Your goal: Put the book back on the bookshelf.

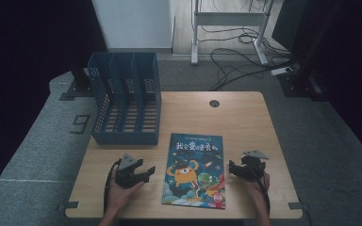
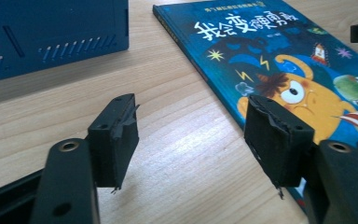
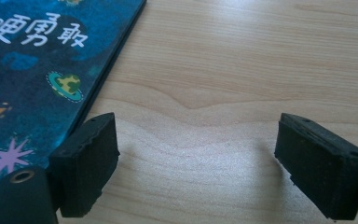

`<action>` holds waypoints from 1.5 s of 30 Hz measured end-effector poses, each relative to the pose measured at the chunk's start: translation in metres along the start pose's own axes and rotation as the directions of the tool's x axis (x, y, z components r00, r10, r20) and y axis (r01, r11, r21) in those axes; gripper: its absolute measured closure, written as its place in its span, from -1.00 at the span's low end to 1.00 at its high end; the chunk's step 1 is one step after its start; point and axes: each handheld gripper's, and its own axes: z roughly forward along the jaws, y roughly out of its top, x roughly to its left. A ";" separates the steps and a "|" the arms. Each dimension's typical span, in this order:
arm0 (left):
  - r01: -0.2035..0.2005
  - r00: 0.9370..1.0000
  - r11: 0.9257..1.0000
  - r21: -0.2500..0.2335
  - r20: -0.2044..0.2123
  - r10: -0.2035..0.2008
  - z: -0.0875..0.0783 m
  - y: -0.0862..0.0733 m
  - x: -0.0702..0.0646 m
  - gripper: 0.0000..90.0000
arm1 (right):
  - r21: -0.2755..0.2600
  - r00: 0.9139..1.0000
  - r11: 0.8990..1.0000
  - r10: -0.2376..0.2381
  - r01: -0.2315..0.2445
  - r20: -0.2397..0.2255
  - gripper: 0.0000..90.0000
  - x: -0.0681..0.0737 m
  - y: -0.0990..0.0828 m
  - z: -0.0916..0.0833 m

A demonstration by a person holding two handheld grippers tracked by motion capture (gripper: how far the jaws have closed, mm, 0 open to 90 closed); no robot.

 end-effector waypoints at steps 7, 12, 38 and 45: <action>-0.010 1.000 1.000 0.009 0.020 0.010 0.007 0.018 -0.016 -0.33 | -0.058 0.998 0.997 0.051 -0.053 -0.039 -0.65 -0.005 0.005 -0.016; -0.007 0.998 1.000 -0.025 0.065 0.009 0.009 0.030 -0.029 -0.40 | -0.085 0.996 0.994 0.059 -0.064 -0.061 -0.65 -0.005 0.009 -0.023; -0.046 0.997 0.993 0.106 0.059 0.040 0.035 0.006 -0.047 -0.50 | -0.054 0.987 0.998 -0.036 0.028 -0.156 -0.71 0.059 0.013 -0.016; -0.048 0.997 0.989 0.137 0.066 0.039 0.043 0.001 -0.052 -0.51 | -0.016 0.983 0.998 -0.058 0.056 -0.175 -0.71 0.071 0.007 -0.006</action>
